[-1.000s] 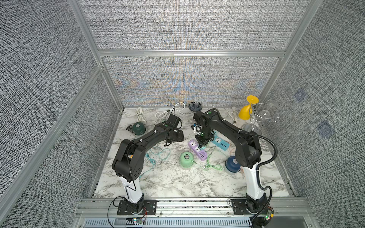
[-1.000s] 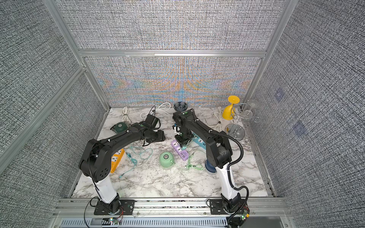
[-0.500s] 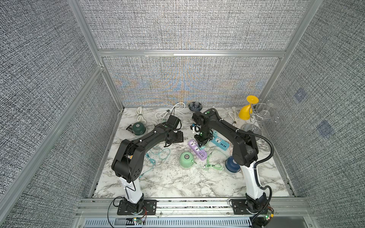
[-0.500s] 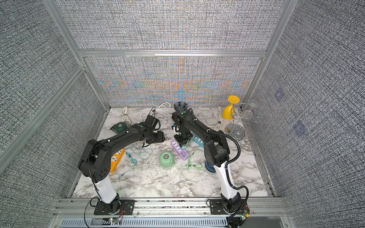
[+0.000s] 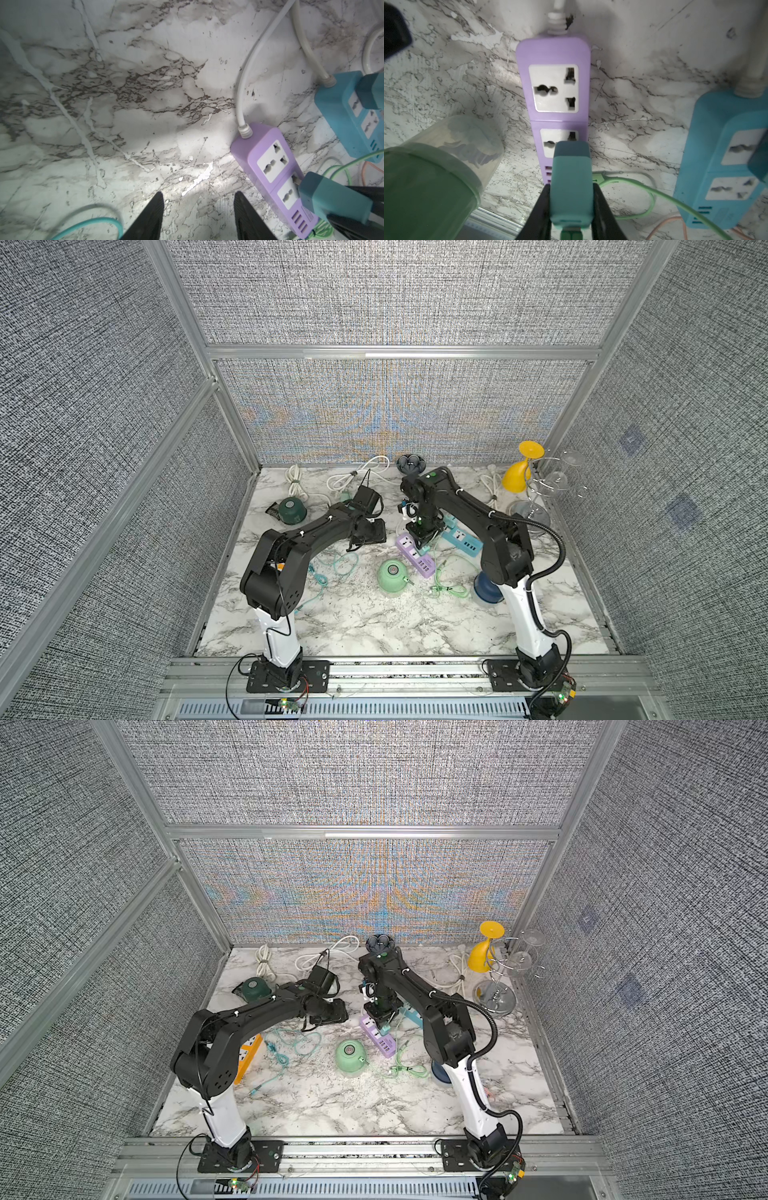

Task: Charge the cordless meat grinders
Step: Insert the plug into the socket.

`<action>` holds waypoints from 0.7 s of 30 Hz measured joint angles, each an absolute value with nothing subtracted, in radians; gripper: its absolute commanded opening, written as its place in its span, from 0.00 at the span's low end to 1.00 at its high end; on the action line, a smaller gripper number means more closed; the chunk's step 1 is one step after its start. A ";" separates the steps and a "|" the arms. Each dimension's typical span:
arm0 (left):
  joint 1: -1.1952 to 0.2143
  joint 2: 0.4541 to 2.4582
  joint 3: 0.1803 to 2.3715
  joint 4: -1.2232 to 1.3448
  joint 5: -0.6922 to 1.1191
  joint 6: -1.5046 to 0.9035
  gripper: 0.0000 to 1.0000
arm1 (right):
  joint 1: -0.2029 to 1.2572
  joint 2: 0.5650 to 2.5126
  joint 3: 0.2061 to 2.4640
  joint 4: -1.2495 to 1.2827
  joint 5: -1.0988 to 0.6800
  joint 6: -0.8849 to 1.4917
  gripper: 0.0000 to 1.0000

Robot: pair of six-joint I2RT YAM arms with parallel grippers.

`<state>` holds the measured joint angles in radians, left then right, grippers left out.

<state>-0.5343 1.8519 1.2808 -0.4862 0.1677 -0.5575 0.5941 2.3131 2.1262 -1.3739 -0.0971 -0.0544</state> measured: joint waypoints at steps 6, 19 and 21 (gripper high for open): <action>-0.534 1.852 1.264 -0.470 0.175 -0.558 0.55 | 0.598 2.393 2.229 -1.428 -0.089 -0.054 0.00; -0.535 1.828 1.243 -0.466 0.175 -0.557 0.55 | 0.633 2.312 2.032 -1.284 -0.017 -0.021 0.00; -0.535 1.822 1.245 -0.466 0.175 -0.557 0.55 | 0.633 2.289 1.983 -1.239 -0.017 -0.018 0.00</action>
<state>-0.5350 1.8217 1.2446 -0.4664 0.1749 -0.5568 0.6327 2.2887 1.9835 -1.2388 -0.0166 -0.0181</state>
